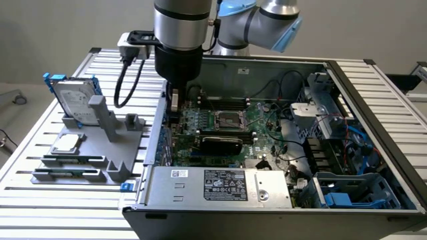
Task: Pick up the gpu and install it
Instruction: 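Press down on the gpu until it lock into place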
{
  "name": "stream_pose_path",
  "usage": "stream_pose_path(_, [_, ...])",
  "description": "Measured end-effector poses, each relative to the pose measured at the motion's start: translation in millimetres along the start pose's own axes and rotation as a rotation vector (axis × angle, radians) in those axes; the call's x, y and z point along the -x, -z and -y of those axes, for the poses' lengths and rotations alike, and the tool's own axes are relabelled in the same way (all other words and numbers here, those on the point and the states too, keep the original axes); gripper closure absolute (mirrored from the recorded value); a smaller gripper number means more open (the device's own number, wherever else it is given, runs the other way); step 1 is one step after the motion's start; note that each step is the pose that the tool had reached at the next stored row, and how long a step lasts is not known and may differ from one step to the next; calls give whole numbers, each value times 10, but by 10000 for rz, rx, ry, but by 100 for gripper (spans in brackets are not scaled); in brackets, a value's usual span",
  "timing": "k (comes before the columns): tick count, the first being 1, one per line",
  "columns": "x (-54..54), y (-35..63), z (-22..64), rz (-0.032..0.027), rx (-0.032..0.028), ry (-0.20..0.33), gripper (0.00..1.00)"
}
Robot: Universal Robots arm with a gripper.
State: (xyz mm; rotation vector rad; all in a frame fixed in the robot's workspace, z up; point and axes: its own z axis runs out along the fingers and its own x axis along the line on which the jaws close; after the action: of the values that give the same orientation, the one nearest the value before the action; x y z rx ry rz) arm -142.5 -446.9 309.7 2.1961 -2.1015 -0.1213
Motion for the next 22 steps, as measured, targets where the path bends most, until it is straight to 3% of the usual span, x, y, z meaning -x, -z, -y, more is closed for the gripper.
stream_pose_path(22, [1, -77, -2, -161, -7, 1051, 89])
